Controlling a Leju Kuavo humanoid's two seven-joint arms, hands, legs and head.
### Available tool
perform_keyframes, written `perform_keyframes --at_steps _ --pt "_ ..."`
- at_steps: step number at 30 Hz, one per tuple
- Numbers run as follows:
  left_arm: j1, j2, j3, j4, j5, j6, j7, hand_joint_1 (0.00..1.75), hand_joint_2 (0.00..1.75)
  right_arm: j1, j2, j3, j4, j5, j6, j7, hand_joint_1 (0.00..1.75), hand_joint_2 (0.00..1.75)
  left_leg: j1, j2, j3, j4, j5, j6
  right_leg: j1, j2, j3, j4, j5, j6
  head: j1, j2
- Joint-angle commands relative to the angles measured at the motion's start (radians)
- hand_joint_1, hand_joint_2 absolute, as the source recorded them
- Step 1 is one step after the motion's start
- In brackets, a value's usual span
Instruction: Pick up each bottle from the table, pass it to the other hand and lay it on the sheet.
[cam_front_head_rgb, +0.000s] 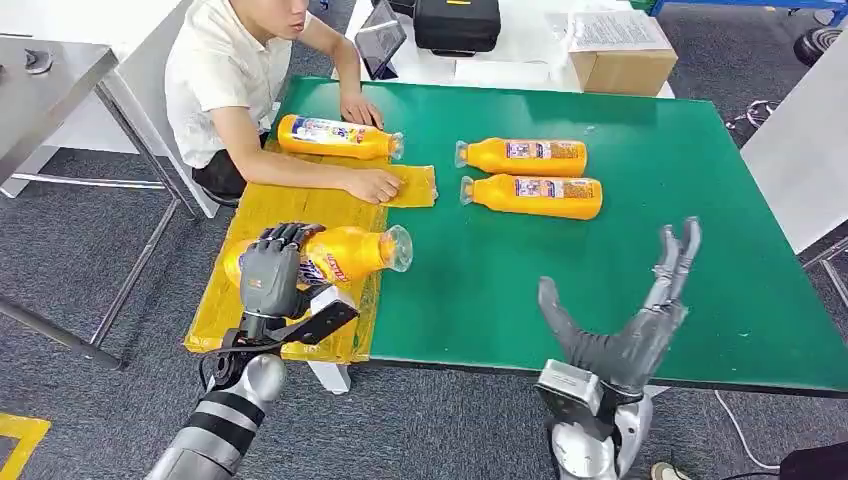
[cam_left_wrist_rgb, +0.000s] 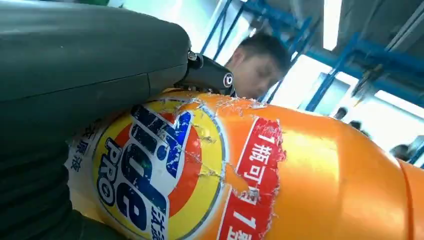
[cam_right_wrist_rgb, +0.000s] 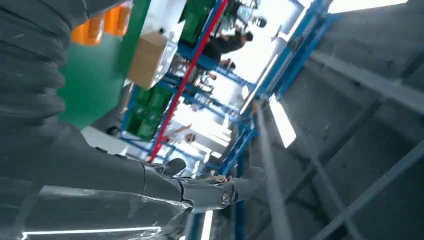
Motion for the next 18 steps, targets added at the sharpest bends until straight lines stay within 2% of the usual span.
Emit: perform_keyframes --at_steps 1,2,3,4,6,7,8,10,11,12,15,18 --pt "-0.103 0.061 -0.023 0.203 -0.139 -0.170 0.106 1.75 1.75 0.014 0.010 -0.030 0.036 -0.126 0.004 0.000 0.00 1.75 0.002 0.000 0.004 -0.001 -0.001 -0.002 0.002 0.000 0.004 -0.001 -0.001 -0.002 0.000 0.000" --pt "-0.139 0.066 -0.022 0.267 -0.072 -0.358 0.120 1.75 1.75 0.006 -0.015 0.002 0.088 -0.197 0.004 0.000 0.00 1.75 0.001 0.000 0.003 -0.001 0.000 -0.001 0.001 -0.001 0.002 -0.001 -0.001 -0.001 0.000 0.000" --pt "-0.167 0.082 -0.049 0.314 -0.062 -0.467 0.133 1.75 1.75 -0.002 -0.032 0.020 0.108 -0.235 0.004 0.000 0.00 1.75 0.002 -0.001 0.004 -0.001 -0.001 -0.002 0.002 -0.001 0.004 -0.001 -0.001 -0.002 0.000 0.000" --pt "-0.203 0.093 -0.071 0.380 -0.057 -0.517 0.143 1.57 1.75 -0.012 -0.045 0.038 0.132 -0.272 0.004 0.000 0.00 1.75 0.002 0.000 0.003 -0.001 0.000 -0.002 0.002 0.000 0.003 -0.001 0.000 -0.002 0.000 0.000" --pt "-0.221 0.094 -0.065 0.413 -0.049 -0.513 0.145 1.55 1.75 -0.019 -0.048 0.040 0.149 -0.287 0.004 0.000 0.00 1.75 0.002 0.002 0.004 -0.002 0.000 -0.002 0.002 0.001 0.004 -0.002 0.000 -0.002 0.000 0.000" --pt "-0.221 0.094 -0.065 0.413 -0.049 -0.513 0.145 1.47 1.75 -0.019 -0.048 0.040 0.149 -0.287 0.004 0.000 0.00 1.75 0.002 0.001 0.005 -0.002 0.000 -0.002 0.002 0.000 0.005 -0.001 0.000 -0.002 0.000 0.000" --pt "-0.234 0.089 -0.063 0.436 -0.041 -0.514 0.146 1.52 1.75 -0.020 -0.050 0.045 0.156 -0.296 0.004 0.000 0.00 1.75 0.002 0.001 0.004 -0.001 0.000 -0.002 0.002 0.001 0.004 -0.001 0.000 -0.002 0.000 0.000" --pt "-0.250 0.082 -0.047 0.469 -0.005 -0.528 0.148 1.50 1.75 -0.024 -0.060 0.060 0.182 -0.316 0.004 0.000 0.00 1.75 0.002 0.001 0.006 -0.002 0.000 -0.002 0.001 0.001 0.006 -0.001 0.000 -0.002 0.001 0.000" --pt "-0.254 0.076 -0.029 0.478 0.020 -0.529 0.155 0.17 1.75 -0.026 -0.061 0.063 0.195 -0.314 0.004 0.000 0.00 1.75 0.003 0.001 0.008 -0.003 0.000 -0.003 0.002 0.002 0.008 -0.002 0.000 -0.002 0.000 0.000" --pt "-0.254 0.068 -0.003 0.482 0.045 -0.519 0.169 0.00 1.75 -0.026 -0.061 0.067 0.207 -0.318 0.004 0.000 0.00 1.75 0.001 0.001 0.006 -0.002 0.000 -0.002 0.001 0.002 0.006 -0.001 0.000 -0.002 0.000 0.000" --pt "-0.254 0.068 -0.003 0.482 0.045 -0.519 0.169 0.00 1.75 -0.026 -0.061 0.067 0.207 -0.318 0.004 0.000 0.00 1.75 0.002 0.001 0.010 -0.003 0.000 -0.003 0.002 0.002 0.009 -0.002 0.000 -0.003 0.000 0.000" --pt "-0.267 0.066 -0.004 0.511 0.044 -0.508 0.187 0.00 1.75 -0.035 -0.053 0.058 0.234 -0.316 0.004 0.000 0.00 1.75 0.002 0.001 0.007 -0.002 0.000 -0.002 0.001 0.002 0.007 0.000 0.000 -0.002 0.000 0.000"
